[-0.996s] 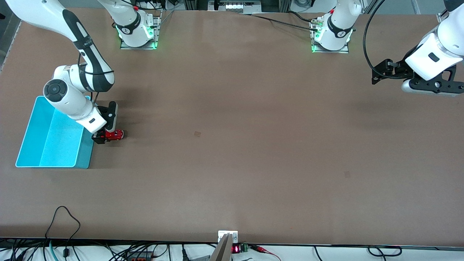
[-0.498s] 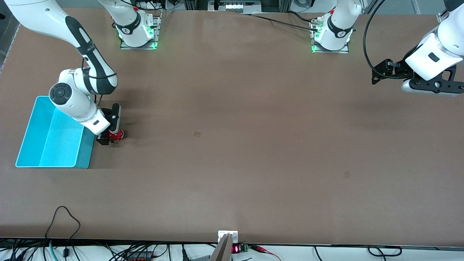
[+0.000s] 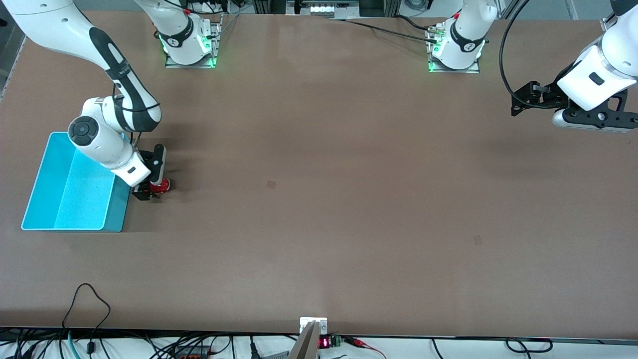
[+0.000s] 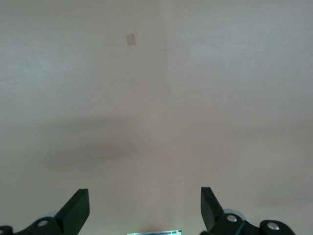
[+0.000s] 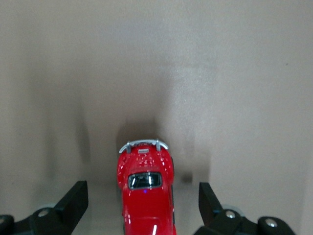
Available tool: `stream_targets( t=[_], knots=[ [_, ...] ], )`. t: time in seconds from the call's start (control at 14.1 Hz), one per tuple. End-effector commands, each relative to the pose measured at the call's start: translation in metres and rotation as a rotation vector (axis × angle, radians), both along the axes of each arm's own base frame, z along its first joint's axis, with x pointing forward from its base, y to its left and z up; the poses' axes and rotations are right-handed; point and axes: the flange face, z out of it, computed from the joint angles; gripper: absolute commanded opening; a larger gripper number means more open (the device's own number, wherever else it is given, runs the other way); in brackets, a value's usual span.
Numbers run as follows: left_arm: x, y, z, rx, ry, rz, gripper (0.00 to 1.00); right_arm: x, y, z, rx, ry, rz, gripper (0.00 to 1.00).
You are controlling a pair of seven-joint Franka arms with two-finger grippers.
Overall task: Wind red beetle toy and store in blue box
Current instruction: 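Lower the right gripper and close it on the red car, then lift the red car with the right gripper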
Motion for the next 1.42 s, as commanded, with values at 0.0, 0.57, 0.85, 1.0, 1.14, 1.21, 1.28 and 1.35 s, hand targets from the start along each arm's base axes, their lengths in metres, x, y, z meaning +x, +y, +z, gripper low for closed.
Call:
stream_targets(
  t=[0.0,0.57,0.85,1.0,1.14,1.21,1.28,1.35],
  knots=[
    [-0.004,0.0,0.007,0.007,-0.013,0.006,1.0,0.0,-0.007,-0.004,0.009,-0.011,0.002,1.0],
    [-0.004,0.001,0.006,0.007,-0.011,0.007,1.0,-0.001,-0.007,-0.007,0.012,-0.013,-0.002,0.39],
    [-0.004,0.001,0.006,0.007,-0.013,0.009,1.0,0.0,-0.004,-0.006,0.014,-0.015,-0.008,0.06],
    [-0.003,0.0,0.004,0.008,-0.007,0.007,1.0,0.001,-0.002,0.001,0.012,-0.024,-0.042,0.0],
    [-0.003,0.0,0.005,0.007,-0.008,0.006,1.0,0.004,0.01,0.013,0.017,-0.042,-0.102,0.0],
    [-0.003,0.0,0.004,0.007,-0.007,0.006,1.0,0.006,0.025,0.024,0.024,-0.05,-0.148,0.0],
    [-0.004,0.0,0.004,0.008,-0.005,0.005,1.0,0.007,0.037,0.032,0.029,-0.047,-0.211,0.0],
    [-0.004,0.0,0.004,0.006,-0.005,0.006,1.0,0.009,0.05,0.045,0.034,-0.05,-0.297,0.0]
  ],
)
